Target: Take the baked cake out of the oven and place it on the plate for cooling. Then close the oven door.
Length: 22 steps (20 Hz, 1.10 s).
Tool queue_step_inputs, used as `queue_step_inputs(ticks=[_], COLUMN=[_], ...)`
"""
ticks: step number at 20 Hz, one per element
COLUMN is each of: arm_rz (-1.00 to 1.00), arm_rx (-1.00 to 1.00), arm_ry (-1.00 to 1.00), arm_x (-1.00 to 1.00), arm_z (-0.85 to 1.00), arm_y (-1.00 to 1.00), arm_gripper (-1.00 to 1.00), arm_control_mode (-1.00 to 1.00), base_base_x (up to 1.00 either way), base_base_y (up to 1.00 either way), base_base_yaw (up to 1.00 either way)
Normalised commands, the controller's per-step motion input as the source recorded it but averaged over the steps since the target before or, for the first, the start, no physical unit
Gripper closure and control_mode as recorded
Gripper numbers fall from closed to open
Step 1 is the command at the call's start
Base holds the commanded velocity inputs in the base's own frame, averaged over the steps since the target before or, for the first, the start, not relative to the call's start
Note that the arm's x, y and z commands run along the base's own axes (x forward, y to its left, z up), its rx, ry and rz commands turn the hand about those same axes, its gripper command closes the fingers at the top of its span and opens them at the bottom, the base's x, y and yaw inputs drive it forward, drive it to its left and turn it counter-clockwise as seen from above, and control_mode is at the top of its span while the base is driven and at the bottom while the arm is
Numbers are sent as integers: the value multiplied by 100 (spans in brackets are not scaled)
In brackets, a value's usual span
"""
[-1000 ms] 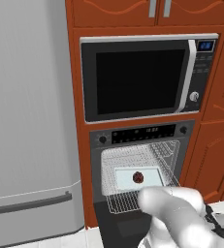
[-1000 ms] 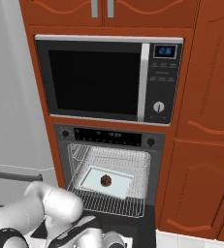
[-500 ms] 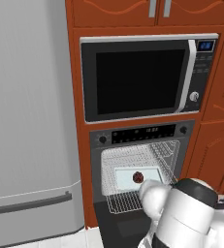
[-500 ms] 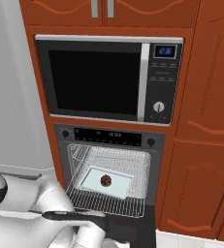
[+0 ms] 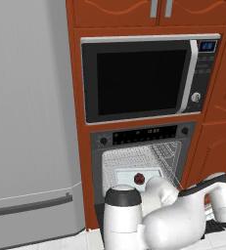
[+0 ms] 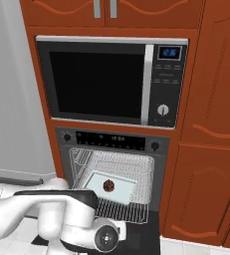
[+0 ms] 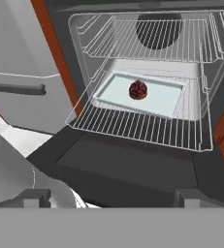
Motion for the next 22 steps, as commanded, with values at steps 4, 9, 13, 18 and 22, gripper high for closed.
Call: queue_step_inputs(ticks=[4, 9, 13, 18, 22], arm_rz=[12, 12, 9, 5, 4], arm_rx=[0, 0, 0, 0, 0], arm_ry=[0, 1, 3, 0, 0], arm_x=[38, 46, 54, 69, 73], arm_z=[91, 76, 21, 0, 0], arm_y=[12, 10, 9, 4, 4], arm_gripper=[-100, -100, -100, -100, -100], arm_control_mode=[-100, -100, -100, -100, -100], base_base_x=[0, 0, 0, 0, 0], base_base_y=[0, 0, 0, 0, 0], base_base_yaw=[0, 0, 0, 0, 0])
